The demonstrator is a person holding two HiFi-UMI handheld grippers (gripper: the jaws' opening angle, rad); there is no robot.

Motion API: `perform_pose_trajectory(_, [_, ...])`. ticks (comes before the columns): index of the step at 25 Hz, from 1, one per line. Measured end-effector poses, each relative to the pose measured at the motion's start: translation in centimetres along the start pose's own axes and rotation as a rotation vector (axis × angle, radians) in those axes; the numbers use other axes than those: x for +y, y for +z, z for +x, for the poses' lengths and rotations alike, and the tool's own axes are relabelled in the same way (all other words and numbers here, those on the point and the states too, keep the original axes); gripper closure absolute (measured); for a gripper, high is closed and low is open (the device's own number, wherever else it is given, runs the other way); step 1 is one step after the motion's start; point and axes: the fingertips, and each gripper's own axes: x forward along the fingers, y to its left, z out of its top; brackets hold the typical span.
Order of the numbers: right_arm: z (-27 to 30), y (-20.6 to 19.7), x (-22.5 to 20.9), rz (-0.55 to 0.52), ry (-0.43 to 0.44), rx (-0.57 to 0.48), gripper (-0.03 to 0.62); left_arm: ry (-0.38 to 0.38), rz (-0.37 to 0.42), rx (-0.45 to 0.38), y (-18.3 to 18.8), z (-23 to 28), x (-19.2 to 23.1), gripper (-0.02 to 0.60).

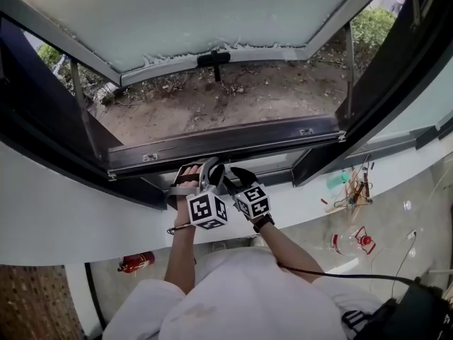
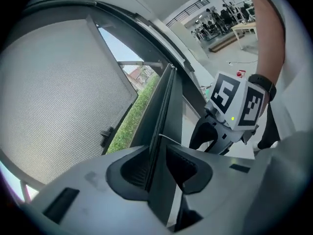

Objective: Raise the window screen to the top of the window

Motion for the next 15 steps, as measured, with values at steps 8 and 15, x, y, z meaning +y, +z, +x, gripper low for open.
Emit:
perform_pose_trajectory(8, [1.3, -4.6, -1.4, -0.04, -0.027, 0.091, 0.573, 0.055, -0.051, -0.046, 0.0, 0.1, 0.5, 0.497])
perform_pose_trajectory(15, [0.8, -5.3, -1.6, -0.054, -0.001, 0.05, 0.586, 0.043, -0.083, -0.066, 0.1, 0.0, 0.7, 0.497])
